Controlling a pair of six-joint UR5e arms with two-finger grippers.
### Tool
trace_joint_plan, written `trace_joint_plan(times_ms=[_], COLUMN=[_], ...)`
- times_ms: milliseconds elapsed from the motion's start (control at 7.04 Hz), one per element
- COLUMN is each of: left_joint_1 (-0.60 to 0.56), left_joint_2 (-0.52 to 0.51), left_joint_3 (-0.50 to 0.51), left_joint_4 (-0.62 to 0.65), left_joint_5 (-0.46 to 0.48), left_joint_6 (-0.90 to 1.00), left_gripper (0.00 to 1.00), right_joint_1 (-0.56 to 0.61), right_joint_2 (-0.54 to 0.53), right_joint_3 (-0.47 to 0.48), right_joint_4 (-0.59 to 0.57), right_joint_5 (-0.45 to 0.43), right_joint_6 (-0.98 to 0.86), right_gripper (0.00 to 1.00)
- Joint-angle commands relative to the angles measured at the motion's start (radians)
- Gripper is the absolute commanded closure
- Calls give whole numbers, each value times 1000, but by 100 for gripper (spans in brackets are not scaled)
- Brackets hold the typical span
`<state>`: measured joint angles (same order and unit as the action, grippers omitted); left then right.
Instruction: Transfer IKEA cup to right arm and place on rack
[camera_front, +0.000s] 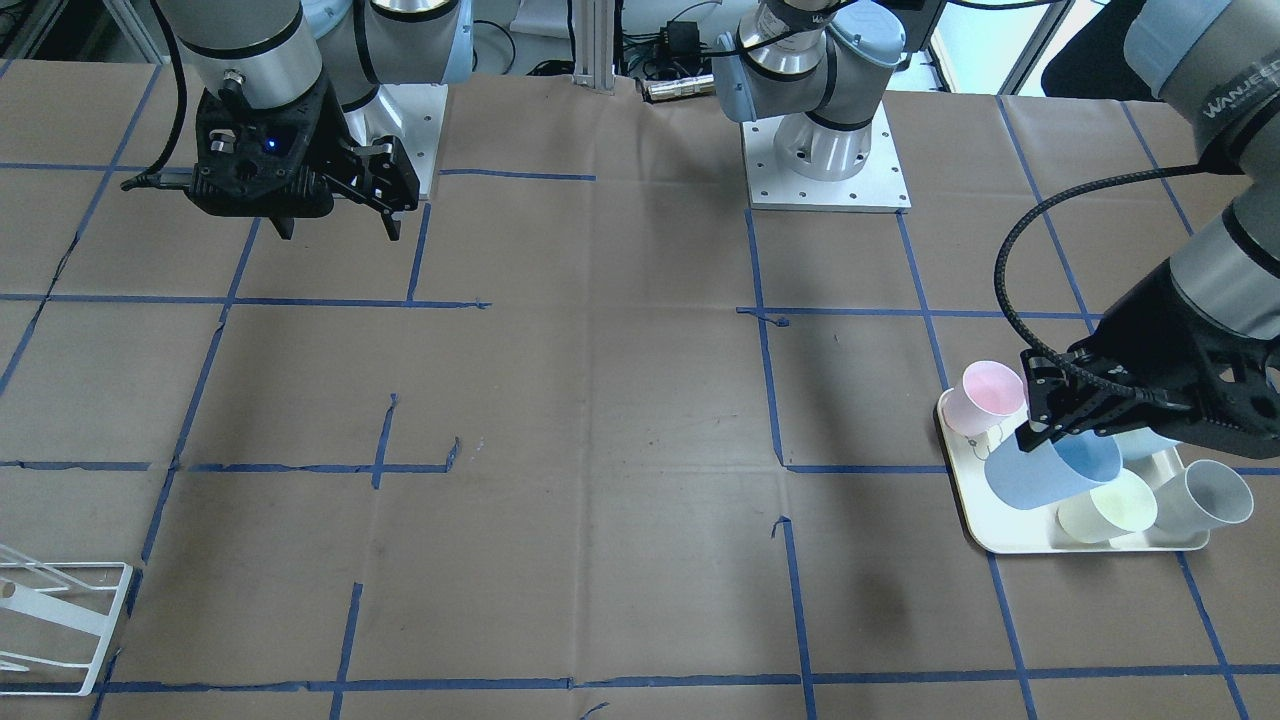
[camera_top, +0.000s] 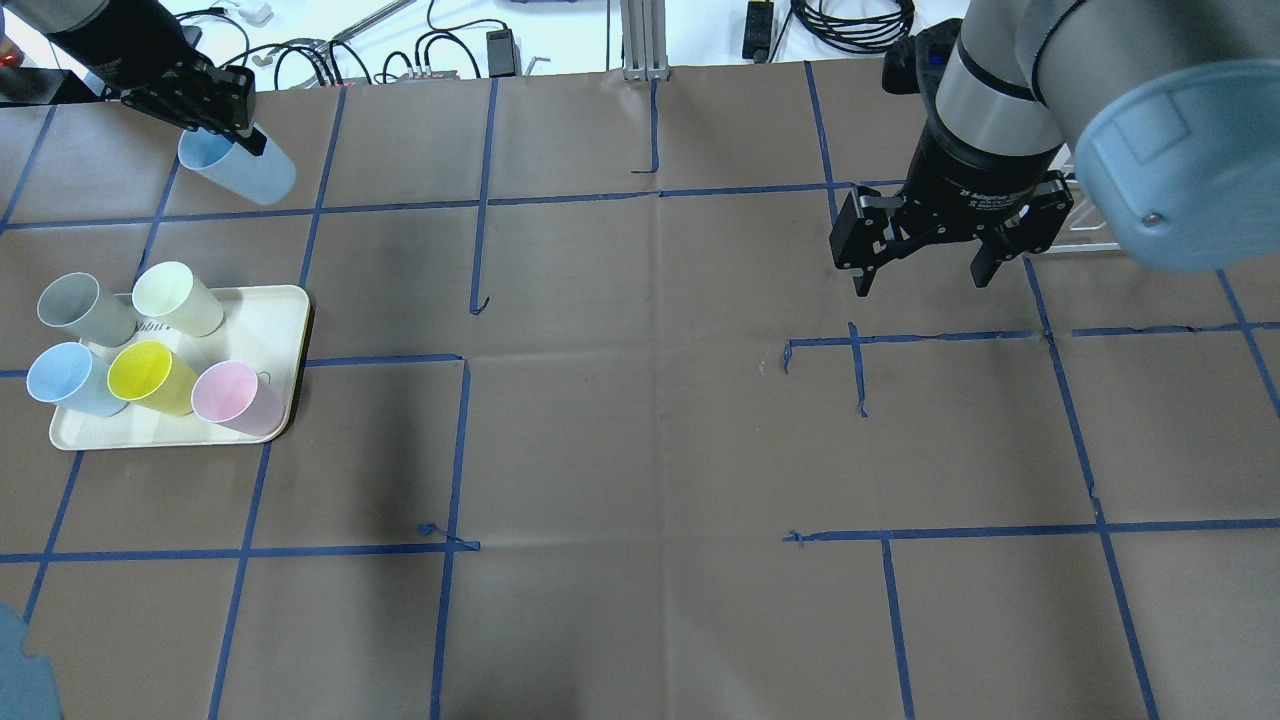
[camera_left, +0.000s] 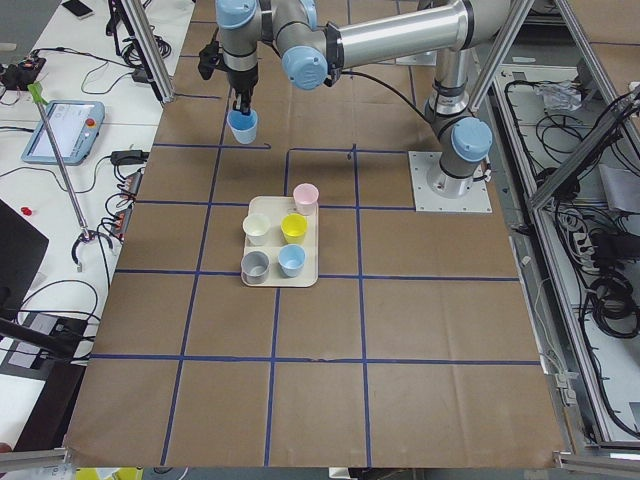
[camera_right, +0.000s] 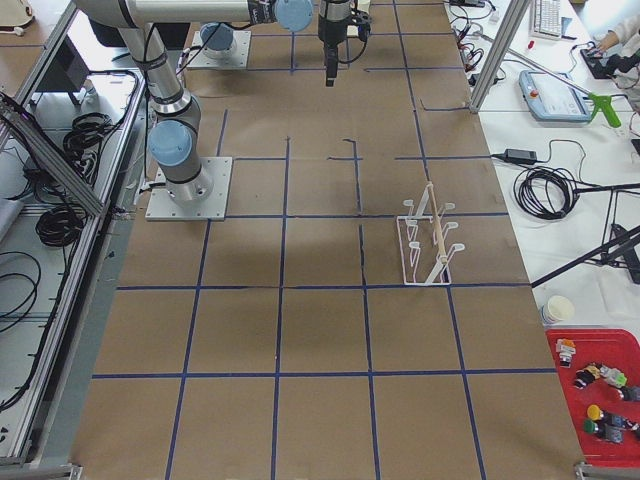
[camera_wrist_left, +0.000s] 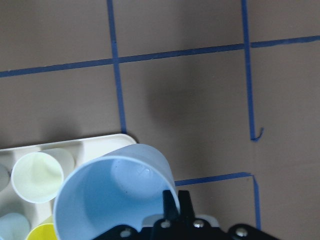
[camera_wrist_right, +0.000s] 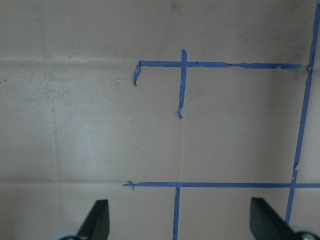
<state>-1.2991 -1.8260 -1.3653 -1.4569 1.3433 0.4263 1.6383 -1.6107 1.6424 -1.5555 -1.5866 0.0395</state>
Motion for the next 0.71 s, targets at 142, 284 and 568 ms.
trace_joint_plan(times_ms=[142, 284, 568], left_joint_1=[-35, -37, -42], left_joint_2=[2, -4, 8], left_joint_3=[-32, -82, -231], left_joint_4=[21, 111, 365], left_joint_5=[-99, -154, -289], left_joint_6=[71, 72, 114], left_gripper=[100, 100, 100], right_joint_1=[-2, -2, 0], right_joint_2=[2, -4, -3], right_joint_3=[-3, 2, -1], right_joint_4=[6, 18, 11], right_joint_5=[-6, -6, -6], right_joint_6=[-3, 2, -3], right_gripper=[0, 0, 0])
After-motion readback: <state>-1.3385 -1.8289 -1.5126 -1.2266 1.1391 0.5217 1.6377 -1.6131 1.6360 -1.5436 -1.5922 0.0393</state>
